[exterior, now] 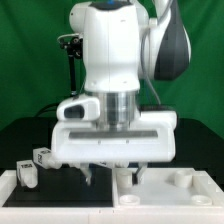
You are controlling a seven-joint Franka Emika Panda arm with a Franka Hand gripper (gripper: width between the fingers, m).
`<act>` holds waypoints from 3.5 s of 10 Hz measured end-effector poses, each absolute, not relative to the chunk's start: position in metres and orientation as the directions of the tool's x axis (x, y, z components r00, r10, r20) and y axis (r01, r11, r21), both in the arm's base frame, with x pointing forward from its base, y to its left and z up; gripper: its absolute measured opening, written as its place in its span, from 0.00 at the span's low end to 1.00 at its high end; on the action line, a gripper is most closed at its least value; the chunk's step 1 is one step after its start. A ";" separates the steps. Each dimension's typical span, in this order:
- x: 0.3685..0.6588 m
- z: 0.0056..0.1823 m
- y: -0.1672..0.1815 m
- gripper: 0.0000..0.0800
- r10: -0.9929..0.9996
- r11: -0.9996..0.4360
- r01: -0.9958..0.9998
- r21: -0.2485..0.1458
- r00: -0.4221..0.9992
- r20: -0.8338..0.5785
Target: Assemble one leg
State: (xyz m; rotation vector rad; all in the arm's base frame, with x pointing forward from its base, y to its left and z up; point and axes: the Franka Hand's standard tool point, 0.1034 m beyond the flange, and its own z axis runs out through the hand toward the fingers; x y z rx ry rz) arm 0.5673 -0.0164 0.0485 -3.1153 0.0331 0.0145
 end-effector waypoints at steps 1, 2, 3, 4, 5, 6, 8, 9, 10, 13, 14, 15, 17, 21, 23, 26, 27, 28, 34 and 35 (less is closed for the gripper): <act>0.549 0.056 -0.016 0.79 -0.021 -0.999 -0.021 -0.029 1.000 0.001; 0.534 0.059 -0.019 0.81 -0.042 -0.999 -0.042 -0.028 0.999 0.002; 0.533 0.060 -0.016 0.81 -0.049 -0.998 -0.049 -0.028 0.999 0.003; 0.534 0.059 -0.016 0.81 -0.048 -0.998 -0.047 -0.028 0.999 0.002; 0.533 0.059 -0.016 0.81 -0.048 -0.998 -0.048 -0.028 0.999 0.001; 0.534 0.057 -0.016 0.81 -0.008 -1.000 -0.008 -0.026 1.000 0.001; 0.529 0.063 -0.010 0.81 0.046 -0.998 0.046 -0.032 0.999 0.003; 0.510 0.072 -0.007 0.81 0.088 -0.996 0.089 -0.030 0.996 0.030; 0.491 0.073 -0.009 0.81 0.171 -0.985 0.172 -0.014 0.983 0.063; 0.477 0.070 -0.007 0.81 0.207 -0.978 0.208 -0.009 0.976 0.066; 0.476 0.069 -0.007 0.81 0.207 -0.978 0.208 -0.009 0.976 0.064; 0.477 0.069 -0.005 0.81 0.270 -0.963 0.271 0.004 0.960 0.078; 0.462 0.061 -0.001 0.81 0.465 -0.885 0.464 0.033 0.881 0.089; 0.447 0.051 -0.006 0.81 0.550 -0.835 0.549 0.041 0.832 0.074; 0.447 0.051 -0.007 0.81 0.550 -0.835 0.549 0.041 0.832 0.074; 0.432 0.030 -0.005 0.81 0.515 -0.857 0.515 0.020 0.856 0.037; 0.428 0.019 -0.009 0.81 0.514 -0.858 0.514 0.026 0.857 0.033; 0.427 0.012 -0.013 0.81 0.517 -0.856 0.516 0.037 0.855 0.038; 0.422 0.006 0.006 0.66 0.469 -0.883 0.468 0.029 0.883 0.028; 0.422 0.005 0.006 0.48 0.469 -0.883 0.468 0.029 0.883 0.028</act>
Offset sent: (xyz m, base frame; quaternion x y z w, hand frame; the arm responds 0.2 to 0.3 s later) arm 0.0000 0.0000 0.0000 0.0000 0.0000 0.0000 1.0000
